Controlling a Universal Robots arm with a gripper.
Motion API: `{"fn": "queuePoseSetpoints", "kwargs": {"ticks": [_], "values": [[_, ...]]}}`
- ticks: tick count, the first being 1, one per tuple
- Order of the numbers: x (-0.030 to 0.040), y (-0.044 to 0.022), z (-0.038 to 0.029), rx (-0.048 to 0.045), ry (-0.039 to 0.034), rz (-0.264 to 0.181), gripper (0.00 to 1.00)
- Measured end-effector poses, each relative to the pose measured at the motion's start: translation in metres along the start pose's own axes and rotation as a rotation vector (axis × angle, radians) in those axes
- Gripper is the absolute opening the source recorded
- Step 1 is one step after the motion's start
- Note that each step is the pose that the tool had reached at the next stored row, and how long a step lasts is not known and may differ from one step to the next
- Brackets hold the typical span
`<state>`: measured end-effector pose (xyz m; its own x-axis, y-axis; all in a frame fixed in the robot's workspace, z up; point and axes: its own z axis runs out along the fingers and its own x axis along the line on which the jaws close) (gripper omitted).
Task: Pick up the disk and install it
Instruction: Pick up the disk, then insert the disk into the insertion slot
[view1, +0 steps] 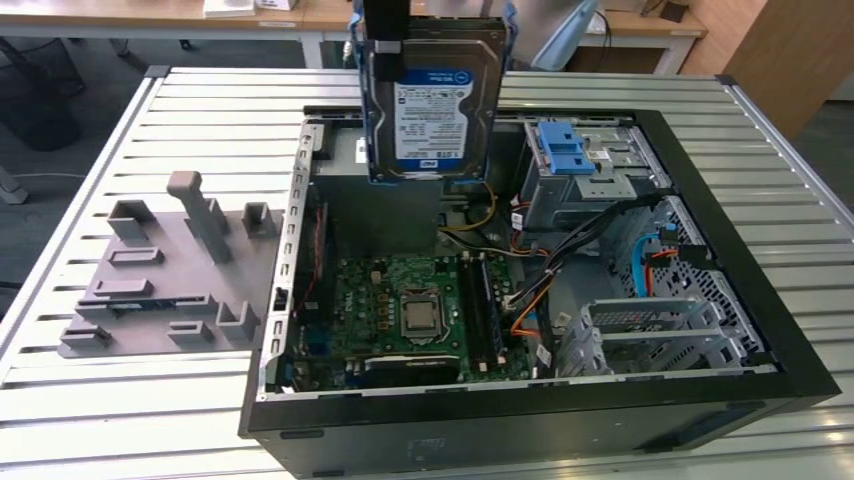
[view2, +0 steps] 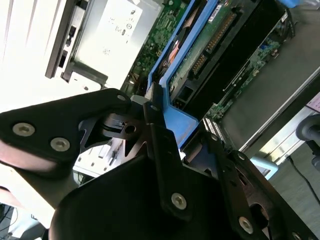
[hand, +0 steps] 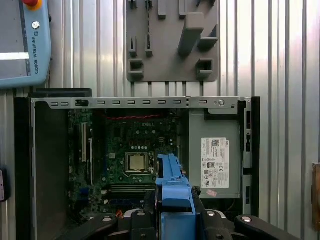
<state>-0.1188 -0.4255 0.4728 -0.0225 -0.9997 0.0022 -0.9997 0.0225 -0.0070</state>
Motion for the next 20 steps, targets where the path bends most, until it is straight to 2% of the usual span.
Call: {"fn": "queuePoseSetpoints", "kwargs": {"ticks": [8,20], "values": [[-0.0007,-0.029,0.0005,0.0,0.0,0.0,0.36],[-0.0007,-0.0314,0.0005,0.0,0.0,0.0,0.36]]}}
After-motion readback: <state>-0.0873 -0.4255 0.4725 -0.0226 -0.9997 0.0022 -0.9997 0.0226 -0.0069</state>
